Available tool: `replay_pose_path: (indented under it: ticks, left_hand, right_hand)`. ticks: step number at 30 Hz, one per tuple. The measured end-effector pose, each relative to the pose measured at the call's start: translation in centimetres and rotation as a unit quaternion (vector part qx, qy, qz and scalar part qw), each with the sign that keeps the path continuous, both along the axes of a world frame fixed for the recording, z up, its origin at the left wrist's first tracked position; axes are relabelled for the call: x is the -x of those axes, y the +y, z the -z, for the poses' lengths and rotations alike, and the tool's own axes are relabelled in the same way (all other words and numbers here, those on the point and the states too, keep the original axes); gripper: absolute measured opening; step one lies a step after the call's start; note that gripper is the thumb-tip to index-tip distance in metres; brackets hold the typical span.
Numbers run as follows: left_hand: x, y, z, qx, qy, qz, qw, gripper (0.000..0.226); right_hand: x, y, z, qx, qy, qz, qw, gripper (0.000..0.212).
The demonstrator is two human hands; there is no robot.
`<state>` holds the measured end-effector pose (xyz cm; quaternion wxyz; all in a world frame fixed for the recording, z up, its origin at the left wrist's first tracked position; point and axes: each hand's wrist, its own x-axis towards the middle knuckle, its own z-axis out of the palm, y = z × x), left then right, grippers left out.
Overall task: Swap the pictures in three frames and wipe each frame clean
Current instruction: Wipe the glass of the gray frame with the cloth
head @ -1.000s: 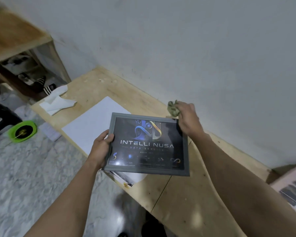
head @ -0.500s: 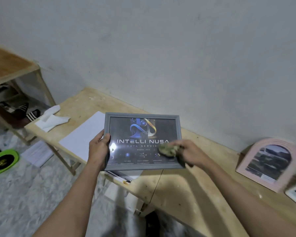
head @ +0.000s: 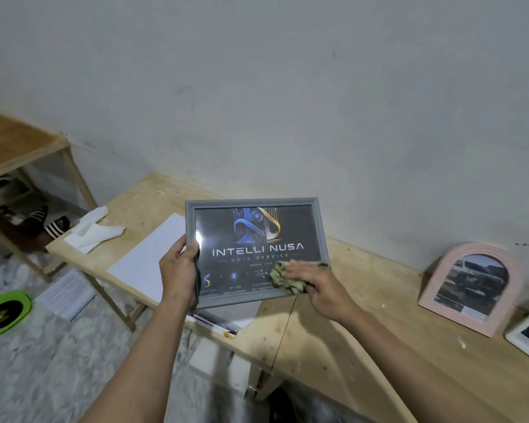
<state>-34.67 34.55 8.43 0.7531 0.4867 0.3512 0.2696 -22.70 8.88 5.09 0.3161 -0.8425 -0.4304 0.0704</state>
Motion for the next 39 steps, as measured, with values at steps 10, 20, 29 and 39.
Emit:
replay_pose_path:
  ticks: [10,20,29,39]
  left_hand:
    - [-0.6,-0.8,0.1,-0.006,-0.010,0.065,0.998,0.026]
    - [0.2,0.5,0.8,-0.002,-0.020,-0.001,1.000,0.026]
    - [-1.1,-1.3,-0.3,-0.055,-0.005,0.081,0.995,0.031]
    - [-1.5,-0.2,-1.3,-0.007,-0.047,0.015,0.999,0.030]
  right_hand:
    - [-8.4,1.3,-8.5,-0.048,-0.094,0.148,0.983,0.062]
    - [-1.2,-2.6,-1.7,0.142,0.067,0.046,0.986,0.046]
    - [-5.4,2.0,-12.3,-0.107,0.011,0.186,0.977,0.057]
    - [1.7,4.0,-2.2,-0.047,-0.075,0.008,0.996,0.056]
